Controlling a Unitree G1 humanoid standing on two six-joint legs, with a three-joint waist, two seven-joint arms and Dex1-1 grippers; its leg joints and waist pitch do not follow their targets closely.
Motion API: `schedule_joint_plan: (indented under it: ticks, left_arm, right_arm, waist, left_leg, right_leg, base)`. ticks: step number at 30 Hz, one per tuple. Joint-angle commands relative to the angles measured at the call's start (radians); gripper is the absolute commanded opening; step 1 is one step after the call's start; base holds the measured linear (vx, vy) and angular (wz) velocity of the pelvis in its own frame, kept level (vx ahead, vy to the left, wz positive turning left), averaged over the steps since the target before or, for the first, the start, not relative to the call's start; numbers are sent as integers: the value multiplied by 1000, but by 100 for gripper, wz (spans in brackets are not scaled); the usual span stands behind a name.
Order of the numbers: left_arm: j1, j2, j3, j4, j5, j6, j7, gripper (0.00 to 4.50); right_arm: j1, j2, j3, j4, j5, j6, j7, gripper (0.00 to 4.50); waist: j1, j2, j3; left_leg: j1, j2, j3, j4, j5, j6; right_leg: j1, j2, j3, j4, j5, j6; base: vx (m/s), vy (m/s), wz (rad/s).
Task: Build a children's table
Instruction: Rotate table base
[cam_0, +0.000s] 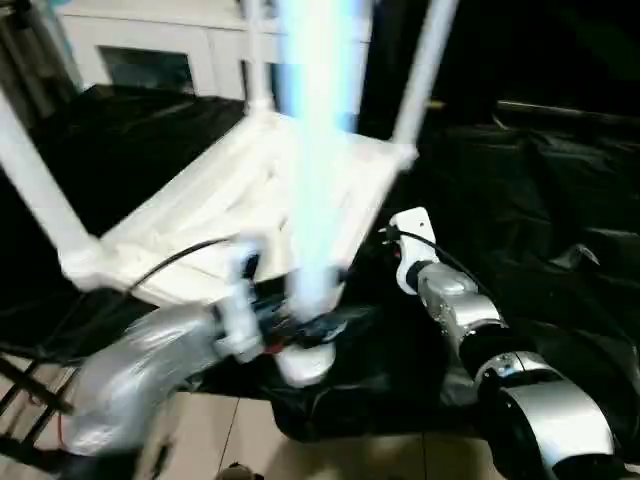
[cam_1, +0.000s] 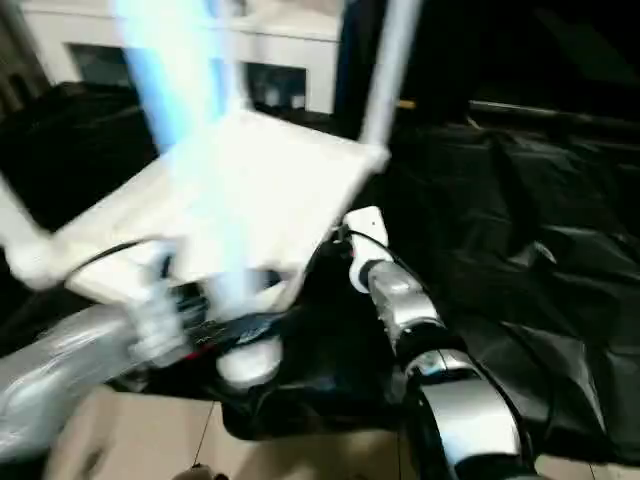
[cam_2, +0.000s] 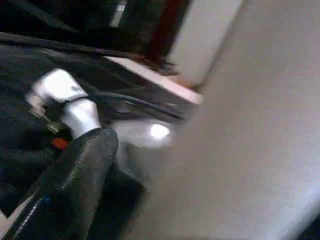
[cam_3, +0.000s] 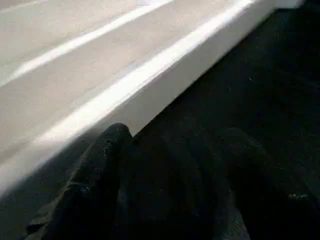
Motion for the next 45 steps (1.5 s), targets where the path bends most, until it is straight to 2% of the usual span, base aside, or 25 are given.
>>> schedule_joint_plan:
  ticks: [1, 2, 4, 6, 7, 9, 10, 11, 12, 15, 17, 19, 21, 23, 24, 25, 26, 27, 28, 29, 30, 34, 37, 41, 45]
  left_arm:
    - [-67, -16, -29, 124, 105, -88, 60, 446]
    - [-81, -19, -31, 147, 118, -102, 68, 446]
    - [-122, -24, -39, 215, 150, -141, 94, 446]
    - [-172, -29, -52, 297, 189, -190, 122, 446]
    - [-191, -30, -62, 331, 213, -216, 136, 446]
    - [-215, -38, -67, 380, 242, -253, 156, 446]
    - [-234, -49, -63, 431, 265, -292, 176, 446]
    - [-249, -58, -52, 491, 289, -343, 208, 446]
    - [-256, -62, -40, 533, 299, -374, 225, 446]
    - [-253, -64, -12, 604, 297, -440, 223, 446]
    - [-231, -64, 7, 599, 280, -457, 215, 446]
    - [-213, -62, 14, 581, 272, -463, 210, 446]
    - [-92, -69, 43, 421, 190, -433, 148, 446]
    - [-76, -71, 46, 402, 178, -429, 138, 446]
    - [-14, -57, 31, 333, 148, -407, 104, 446]
    - [8, -50, 25, 310, 142, -402, 96, 446]
    - [112, -15, 0, 196, 112, -374, 64, 446]
    - [156, -1, -8, 148, 99, -361, 55, 446]
    - [213, 19, -18, 88, 81, -349, 45, 446]
    - [260, 30, -15, 39, 81, -353, 64, 446]
    - [260, 30, -15, 39, 81, -353, 64, 446]
    - [397, 4, 93, -49, 180, -446, 244, 446]
    - [469, -47, 193, -107, 244, -414, 394, 446]
    - [507, -86, 244, -186, 294, -436, 534, 446]
    - [478, -103, 235, -160, 326, -507, 592, 446]
  right_arm:
    - [-13, -9, -2, 14, -7, -12, -19, 319]
    - [-13, -12, -4, 15, -6, -12, -22, 319]
    - [-11, -26, -11, 18, -2, -16, -27, 319]
    - [1, -52, -22, 10, 4, -19, -30, 319]
    - [11, -66, -27, 2, 6, -20, -30, 319]
    - [22, -83, -33, -8, 8, -22, -23, 319]
    - [35, -98, -41, -22, 12, -22, -19, 319]
    - [53, -116, -48, -44, 15, -20, -15, 319]
    - [69, -130, -55, -63, 19, -18, -13, 319]
    - [114, -156, -70, -131, 33, -8, -6, 319]
    - [153, -167, -75, -193, 42, 5, 1, 319]
    - [176, -169, -78, -233, 47, 14, 5, 319]
    - [272, -167, -80, -413, 68, 85, 18, 319]
    - [285, -167, -80, -437, 71, 95, 18, 319]
    - [327, -165, -81, -514, 89, 131, 31, 319]
    - [340, -164, -80, -538, 93, 141, 33, 319]
    - [404, -160, -73, -646, 111, 186, 48, 319]
    - [430, -160, -69, -688, 118, 204, 55, 319]
    - [467, -159, -61, -749, 128, 230, 65, 319]
    - [501, -161, -50, -800, 135, 250, 76, 319]
    - [501, -161, -50, -800, 135, 250, 76, 319]
    - [597, -169, -9, -965, 152, 306, 85, 319]
    - [644, -162, -5, -1069, 119, 400, 35, 319]
    - [702, -120, -24, -1166, 106, 309, -16, 319]
    - [707, -90, -43, -1167, 140, 305, -32, 319]
  waist:
    - [7, 1, -65]
    - [8, 5, -69]
    - [7, 2, -71]
    - [9, 6, -72]
    - [11, 12, -73]
    - [11, 7, -71]
    - [12, 19, -73]
    - [10, 18, -70]
    - [13, 19, -73]
    - [12, 16, -73]
    - [10, 20, -76]
    - [10, 19, -74]
    - [13, 15, -70]
    - [10, 21, -73]
    - [14, 14, -72]
    - [13, 17, -70]
    - [12, 14, -68]
    - [18, 14, -67]
    - [12, 15, -59]
    - [14, 17, -62]
    - [14, 19, -58]
    - [10, 28, -49]
    - [-1, 23, -47]
    - [-1, 18, -47]
    - [-2, 20, -45]
  left_leg:
    - [8, 10, 0, -78, -264, -29]
    - [14, 8, 2, -75, -253, -30]
    - [6, 9, 0, -74, -219, -26]
    - [12, 7, 3, -70, -216, -17]
    - [11, 7, 1, -70, -219, -18]
    - [10, 5, 3, -69, -229, -15]
    - [13, 7, 1, -68, -232, -19]
    - [15, 3, 4, -68, -256, -14]
    - [14, 4, 0, -68, -256, -13]
    - [9, 1, 1, -67, -248, -6]
    - [7, 4, 0, -65, -230, 1]
    - [6, 6, 0, -66, -234, 8]
    - [4, 14, -2, -70, -236, 21]
    - [14, 14, 2, -69, -257, 24]
    - [12, 16, 0, -72, -252, 23]
    - [11, 17, 1, -73, -258, 24]
    - [13, 16, 1, -75, -278, 18]
    - [12, 22, -1, -77, -276, 17]
    - [7, 25, -1, -86, -300, 17]
    - [16, 22, 1, -85, -316, 11]
    - [15, 21, 0, -88, -338, 6]
    - [17, 21, -6, -95, -420, -26]
    - [16, 16, -8, -97, -431, -32]
    - [15, 14, -10, -94, -426, -25]
    - [18, 12, -12, -95, -443, -24]
  right_leg:
    - [51, -42, 38, -76, -231, -151]
    - [48, -40, 38, -77, -210, -151]
    - [55, -41, 37, -67, -150, -169]
    - [52, -37, 36, -67, -119, -188]
    - [55, -39, 35, -66, -119, -189]
    - [56, -39, 35, -71, -131, -192]
    - [56, -41, 35, -67, -130, -196]
    - [53, -35, 34, -80, -150, -191]
    - [58, -38, 34, -75, -143, -194]
    - [62, -39, 33, -80, -160, -189]
    - [63, -42, 32, -74, -148, -205]
    - [63, -41, 32, -76, -145, -210]
    - [64, -45, 33, -75, -142, -216]
    - [53, -39, 33, -79, -166, -219]
    - [57, -41, 33, -76, -171, -215]
    - [53, -39, 34, -78, -182, -210]
    - [50, -37, 33, -81, -215, -201]
    - [53, -43, 36, -78, -208, -192]
    - [48, -39, 37, -84, -238, -178]
    - [43, -36, 38, -87, -253, -169]
    - [43, -35, 37, -93, -291, -154]
    - [40, -34, 36, -110, -390, -101]
    - [39, -31, 35, -117, -441, -58]
    - [31, -33, 35, -126, -486, -23]
    - [24, -30, 34, -131, -496, -4]
  base:
    - [0, 0, 0]
    - [0, 0, 0]
    - [0, 0, 0]
    - [0, 0, 0]
    - [0, 0, 0]
    - [0, 0, 0]
    - [0, 0, 0]
    - [0, 0, 0]
    - [0, 0, 0]
    - [0, 0, 0]
    - [0, 0, 0]
    - [0, 0, 0]
    - [0, 0, 0]
    - [0, 0, 0]
    - [0, 0, 0]
    - [0, 0, 0]
    - [0, 0, 0]
    - [0, 0, 0]
    - [0, 0, 0]
    - [0, 0, 0]
    - [0, 0, 0]
    - [0, 0, 0]
    - [0, 0, 0]
    - [0, 0, 0]
    - [0, 0, 0]
